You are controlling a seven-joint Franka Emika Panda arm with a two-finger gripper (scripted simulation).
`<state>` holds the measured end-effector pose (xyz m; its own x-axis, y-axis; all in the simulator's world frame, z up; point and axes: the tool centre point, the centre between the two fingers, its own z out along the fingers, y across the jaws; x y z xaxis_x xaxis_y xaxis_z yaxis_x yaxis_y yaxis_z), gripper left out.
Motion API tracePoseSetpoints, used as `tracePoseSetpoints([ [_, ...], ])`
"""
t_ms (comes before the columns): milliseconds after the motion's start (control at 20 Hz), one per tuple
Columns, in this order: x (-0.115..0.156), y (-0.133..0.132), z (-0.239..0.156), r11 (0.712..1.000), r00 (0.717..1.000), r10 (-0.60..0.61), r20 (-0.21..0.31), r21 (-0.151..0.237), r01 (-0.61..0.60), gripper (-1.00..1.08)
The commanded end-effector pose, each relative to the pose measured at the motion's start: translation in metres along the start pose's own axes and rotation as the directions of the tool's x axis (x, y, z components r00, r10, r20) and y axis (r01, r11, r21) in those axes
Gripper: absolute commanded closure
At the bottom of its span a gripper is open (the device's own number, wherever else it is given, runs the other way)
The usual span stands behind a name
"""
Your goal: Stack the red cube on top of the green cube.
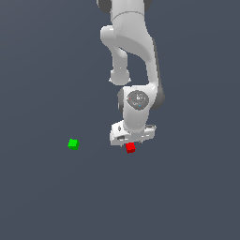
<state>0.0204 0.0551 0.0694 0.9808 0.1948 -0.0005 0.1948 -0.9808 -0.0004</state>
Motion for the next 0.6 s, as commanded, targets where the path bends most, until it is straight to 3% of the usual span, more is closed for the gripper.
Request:
tracePoseSetpoints([
  [0,0.000,0.000,0.001,1.000,1.000,0.000,0.000,0.000,0.000,-0.92],
  [550,-0.001,0.000,0.044,1.000,1.000,0.000,0.000,0.000,0.000,-0.92],
])
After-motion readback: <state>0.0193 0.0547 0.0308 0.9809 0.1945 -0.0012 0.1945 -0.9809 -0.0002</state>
